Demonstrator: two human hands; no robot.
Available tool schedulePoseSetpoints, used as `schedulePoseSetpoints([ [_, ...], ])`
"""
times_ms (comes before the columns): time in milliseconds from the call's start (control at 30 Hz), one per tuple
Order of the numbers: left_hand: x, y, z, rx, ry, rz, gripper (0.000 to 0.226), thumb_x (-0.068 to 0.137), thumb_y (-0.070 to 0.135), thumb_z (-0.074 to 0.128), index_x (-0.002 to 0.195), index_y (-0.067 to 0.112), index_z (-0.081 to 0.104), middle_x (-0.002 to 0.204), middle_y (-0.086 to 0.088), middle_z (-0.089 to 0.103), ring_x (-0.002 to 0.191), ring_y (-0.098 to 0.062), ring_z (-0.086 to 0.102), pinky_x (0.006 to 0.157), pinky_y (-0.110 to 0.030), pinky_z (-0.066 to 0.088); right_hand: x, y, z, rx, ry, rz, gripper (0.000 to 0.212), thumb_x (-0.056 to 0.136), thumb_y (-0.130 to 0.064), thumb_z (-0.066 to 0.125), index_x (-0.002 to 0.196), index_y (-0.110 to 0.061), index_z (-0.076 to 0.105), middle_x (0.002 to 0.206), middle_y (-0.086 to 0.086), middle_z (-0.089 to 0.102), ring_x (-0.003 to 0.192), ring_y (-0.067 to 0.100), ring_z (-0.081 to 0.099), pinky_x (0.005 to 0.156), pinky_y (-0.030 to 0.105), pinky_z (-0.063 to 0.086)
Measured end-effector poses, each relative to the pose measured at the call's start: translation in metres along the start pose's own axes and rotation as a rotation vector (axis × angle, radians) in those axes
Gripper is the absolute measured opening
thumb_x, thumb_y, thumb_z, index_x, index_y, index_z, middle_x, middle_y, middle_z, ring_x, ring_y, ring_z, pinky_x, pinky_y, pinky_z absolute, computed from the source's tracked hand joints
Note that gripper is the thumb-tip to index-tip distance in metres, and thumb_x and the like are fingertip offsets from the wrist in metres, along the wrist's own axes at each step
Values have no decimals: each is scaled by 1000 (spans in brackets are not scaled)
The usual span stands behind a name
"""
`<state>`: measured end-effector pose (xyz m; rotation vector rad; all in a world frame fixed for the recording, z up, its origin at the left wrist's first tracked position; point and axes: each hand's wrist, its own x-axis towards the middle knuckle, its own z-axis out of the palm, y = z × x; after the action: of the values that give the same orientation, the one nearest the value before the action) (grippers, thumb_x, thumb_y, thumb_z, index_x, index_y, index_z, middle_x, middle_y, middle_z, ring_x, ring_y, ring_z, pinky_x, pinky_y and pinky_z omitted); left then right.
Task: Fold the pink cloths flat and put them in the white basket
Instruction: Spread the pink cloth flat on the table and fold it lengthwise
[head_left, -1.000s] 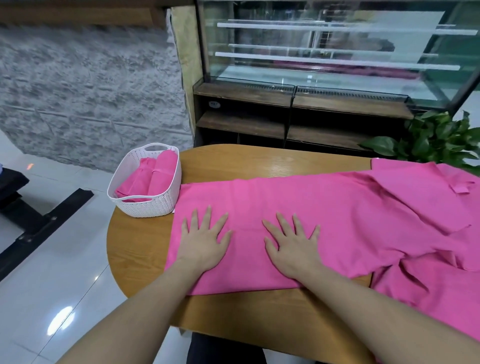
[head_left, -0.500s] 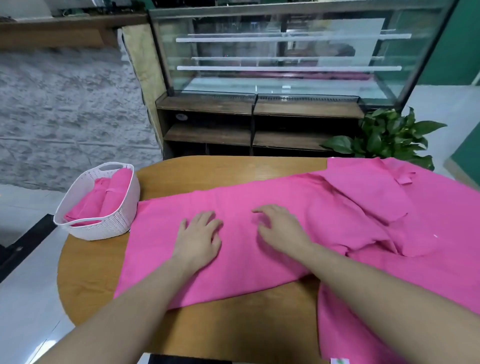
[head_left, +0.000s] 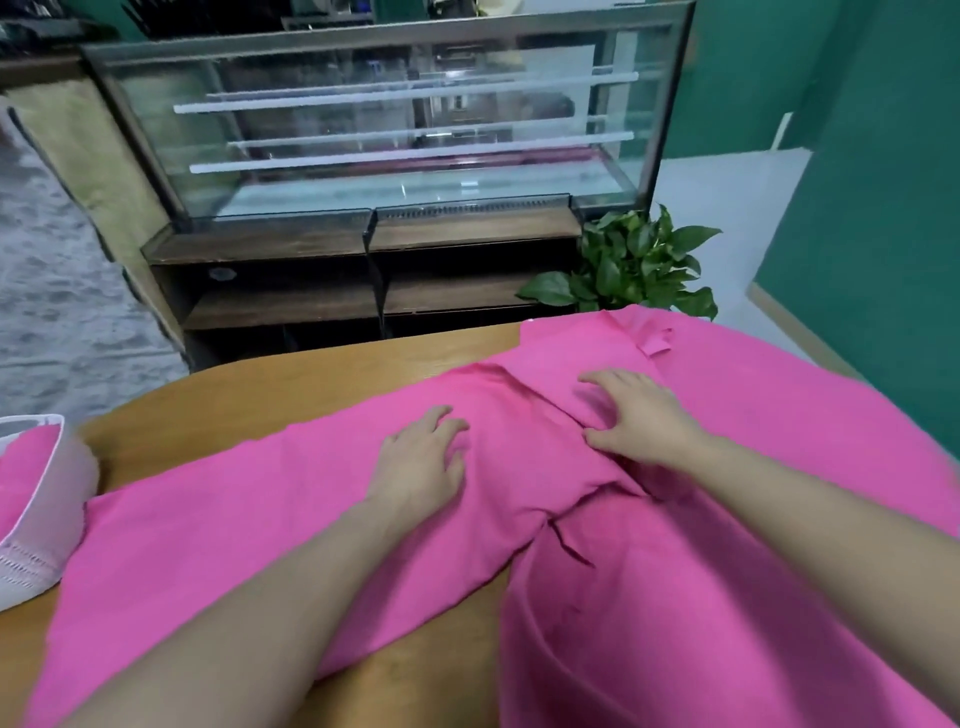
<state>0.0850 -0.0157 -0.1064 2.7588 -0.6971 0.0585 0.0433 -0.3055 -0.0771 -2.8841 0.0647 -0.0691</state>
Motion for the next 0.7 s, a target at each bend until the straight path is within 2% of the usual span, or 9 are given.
schedulePoseSetpoints([
  [100,26,27,0,-21,1,43,41,94,26,52,135,26,52,151,3,40,132,-22,46,107,-44,40,-3,29,-3,-85,-112,-2,75,77,-44,69,146,-35,39,147,-7,43,133,23,43,103,42,41],
  [167,42,44,0,-37,-13,71,43,92,25,53,136,26,50,151,4,38,130,-24,48,105,-45,41,-3,42,0,-35,-127,24,64,79,-38,68,140,-33,48,140,-6,50,126,21,49,98,38,45],
  [300,67,79,4,-57,-67,109,46,93,27,52,139,28,44,157,6,30,126,-29,53,100,-48,46,3,60,9,283,79,135,21,86,-31,57,98,-17,67,97,2,68,94,27,62,82,38,50],
  [333,72,87,6,-63,-81,118,48,93,26,52,140,30,43,158,5,28,125,-30,54,98,-48,47,5,63,9,343,129,159,16,90,-30,56,88,-15,63,83,3,66,84,27,61,77,39,50],
  [433,90,108,9,-139,-79,155,58,88,21,56,142,30,39,155,3,32,124,-30,55,95,-47,50,8,65,4,478,208,143,32,98,-28,55,71,-21,41,61,-4,49,61,14,47,65,37,40],
  [500,103,125,7,-204,-71,206,66,85,20,60,146,29,35,154,2,35,125,-27,54,98,-45,49,11,64,-3,531,209,76,31,100,-27,53,72,-25,40,63,-7,46,60,7,42,67,37,38],
  [600,121,146,1,-289,-89,195,74,85,22,65,150,28,30,147,-3,49,127,-23,54,101,-37,46,21,61,-11,600,237,-37,18,102,-22,50,87,-33,51,75,-12,55,70,3,50,75,30,43],
  [667,132,156,-4,-363,-103,167,56,88,24,64,141,27,44,123,-4,65,112,-25,62,91,-34,49,29,60,-16,637,277,-75,13,102,-20,49,103,-27,59,86,-12,62,80,3,57,77,23,44],
  [700,137,157,-6,-396,-96,164,39,90,24,63,127,27,55,108,-2,68,103,-25,64,84,-34,49,31,57,-19,659,298,-91,13,102,-20,50,108,-22,61,86,-11,62,79,6,57,75,22,43],
])
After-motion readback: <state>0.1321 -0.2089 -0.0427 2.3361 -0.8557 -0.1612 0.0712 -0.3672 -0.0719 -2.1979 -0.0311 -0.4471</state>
